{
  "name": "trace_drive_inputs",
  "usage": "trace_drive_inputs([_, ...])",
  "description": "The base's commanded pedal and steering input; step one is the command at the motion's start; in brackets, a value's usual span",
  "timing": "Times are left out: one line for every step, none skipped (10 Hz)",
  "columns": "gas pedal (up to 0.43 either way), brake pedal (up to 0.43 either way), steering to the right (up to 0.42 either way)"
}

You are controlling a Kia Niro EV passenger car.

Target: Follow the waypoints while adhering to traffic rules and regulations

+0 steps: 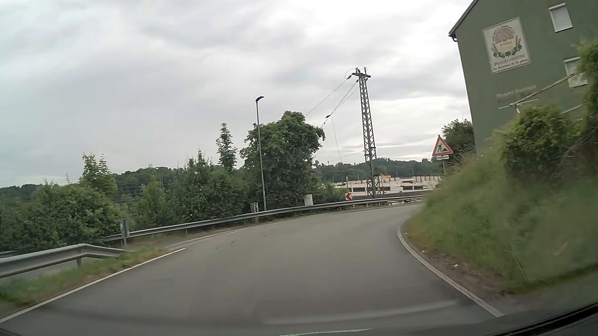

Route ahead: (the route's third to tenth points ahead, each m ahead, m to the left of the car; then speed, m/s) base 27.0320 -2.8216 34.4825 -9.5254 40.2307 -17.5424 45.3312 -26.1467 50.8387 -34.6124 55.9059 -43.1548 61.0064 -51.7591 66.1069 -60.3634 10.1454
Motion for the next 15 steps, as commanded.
trace_drive_inputs([0.0,0.0,0.008])
trace_drive_inputs([0.0,0.0,0.015])
trace_drive_inputs([0.0,0.0,0.021])
trace_drive_inputs([0.0,0.0,0.025])
trace_drive_inputs([0.0,0.0,0.031])
trace_drive_inputs([0.0,0.0,0.037])
trace_drive_inputs([0.0,0.0,0.044])
trace_drive_inputs([0.0,0.0,0.053])
trace_drive_inputs([0.008,0.0,0.065])
trace_drive_inputs([0.047,0.0,0.079])
trace_drive_inputs([0.047,0.0,0.09])
trace_drive_inputs([0.047,0.0,0.101])
trace_drive_inputs([0.047,0.0,0.111])
trace_drive_inputs([0.047,0.0,0.118])
trace_drive_inputs([0.047,0.0,0.123])
